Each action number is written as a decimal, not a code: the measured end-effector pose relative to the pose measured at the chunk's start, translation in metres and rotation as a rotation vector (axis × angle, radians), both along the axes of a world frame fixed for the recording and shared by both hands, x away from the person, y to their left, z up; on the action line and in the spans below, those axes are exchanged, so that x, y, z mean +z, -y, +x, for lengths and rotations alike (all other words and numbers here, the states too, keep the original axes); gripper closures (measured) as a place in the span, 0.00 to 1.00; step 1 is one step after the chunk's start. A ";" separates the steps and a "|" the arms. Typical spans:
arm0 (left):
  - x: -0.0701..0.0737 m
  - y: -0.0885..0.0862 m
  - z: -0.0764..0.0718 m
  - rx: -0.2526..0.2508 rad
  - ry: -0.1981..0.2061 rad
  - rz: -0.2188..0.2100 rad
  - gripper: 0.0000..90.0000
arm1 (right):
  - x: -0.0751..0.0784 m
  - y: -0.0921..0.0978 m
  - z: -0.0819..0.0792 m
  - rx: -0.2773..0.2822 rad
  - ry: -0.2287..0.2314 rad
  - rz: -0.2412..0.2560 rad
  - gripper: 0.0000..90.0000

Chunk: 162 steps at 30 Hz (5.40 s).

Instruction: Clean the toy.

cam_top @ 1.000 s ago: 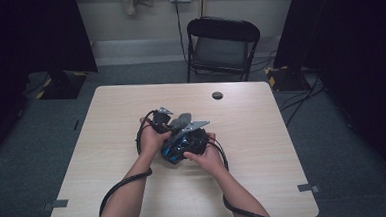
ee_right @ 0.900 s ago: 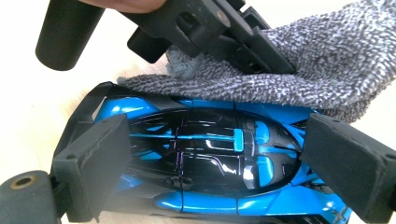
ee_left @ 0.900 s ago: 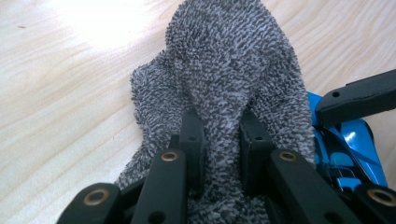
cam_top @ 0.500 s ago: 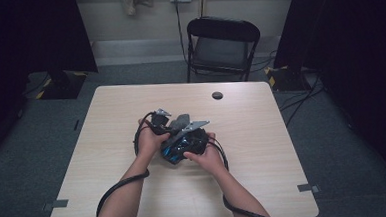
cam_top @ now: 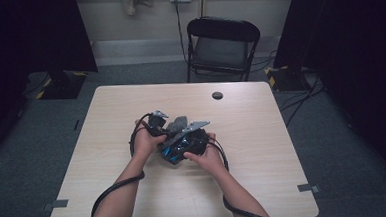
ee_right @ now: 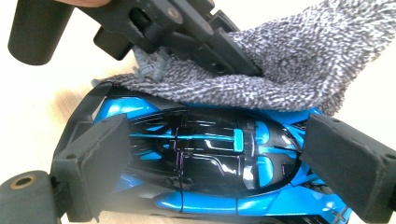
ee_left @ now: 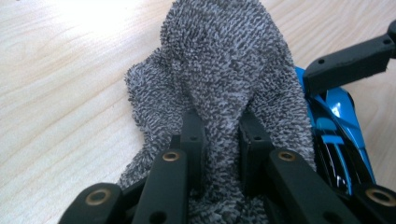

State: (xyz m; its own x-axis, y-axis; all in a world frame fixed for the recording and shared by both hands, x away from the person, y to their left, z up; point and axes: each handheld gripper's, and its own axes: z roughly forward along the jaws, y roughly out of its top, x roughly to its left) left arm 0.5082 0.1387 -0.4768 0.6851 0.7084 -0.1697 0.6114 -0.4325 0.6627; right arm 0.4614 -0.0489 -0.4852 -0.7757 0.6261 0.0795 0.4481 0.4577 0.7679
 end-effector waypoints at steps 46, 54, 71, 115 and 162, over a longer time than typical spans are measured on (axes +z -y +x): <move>0.017 -0.068 -0.035 0.043 -0.031 -0.020 0.84 | 0.000 -0.001 -0.001 -0.002 0.003 0.003 0.08; 0.029 -0.052 -0.016 0.049 0.003 -0.023 0.84 | 0.000 -0.001 -0.001 -0.002 0.002 0.003 0.08; 0.017 -0.003 0.003 0.031 0.016 0.012 0.83 | 0.000 -0.001 -0.001 -0.003 -0.001 0.001 0.08; 0.003 -0.012 -0.012 -0.001 -0.013 0.017 0.83 | 0.000 -0.001 -0.001 -0.002 -0.001 0.000 0.08; 0.029 -0.062 -0.034 0.020 0.004 -0.038 0.83 | -0.001 -0.001 -0.003 -0.009 0.005 0.006 0.08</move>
State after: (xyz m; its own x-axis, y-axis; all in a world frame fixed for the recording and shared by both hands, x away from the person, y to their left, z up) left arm 0.4740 0.2007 -0.4474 0.6712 0.7154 -0.1941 0.6174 -0.3947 0.6805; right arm 0.4586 -0.0475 -0.4857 -0.7704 0.6326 0.0796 0.4487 0.4492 0.7726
